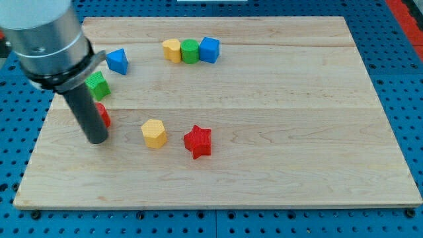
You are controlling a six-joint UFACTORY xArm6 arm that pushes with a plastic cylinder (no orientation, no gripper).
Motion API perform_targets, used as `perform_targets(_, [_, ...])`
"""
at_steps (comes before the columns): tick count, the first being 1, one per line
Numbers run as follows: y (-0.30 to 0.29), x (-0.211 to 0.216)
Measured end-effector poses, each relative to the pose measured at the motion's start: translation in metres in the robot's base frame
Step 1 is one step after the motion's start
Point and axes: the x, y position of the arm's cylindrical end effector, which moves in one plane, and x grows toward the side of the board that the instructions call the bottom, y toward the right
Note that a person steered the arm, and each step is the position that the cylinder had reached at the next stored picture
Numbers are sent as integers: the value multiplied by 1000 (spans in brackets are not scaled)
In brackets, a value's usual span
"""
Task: Push the hexagon and red star horizontal to each other
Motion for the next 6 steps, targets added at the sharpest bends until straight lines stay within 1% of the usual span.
perform_targets(1, [-15, -19])
perform_targets(2, [11, -29])
perform_targets(3, [9, -7])
perform_targets(4, [40, 28])
perform_targets(5, [91, 31])
perform_targets(6, [104, 31])
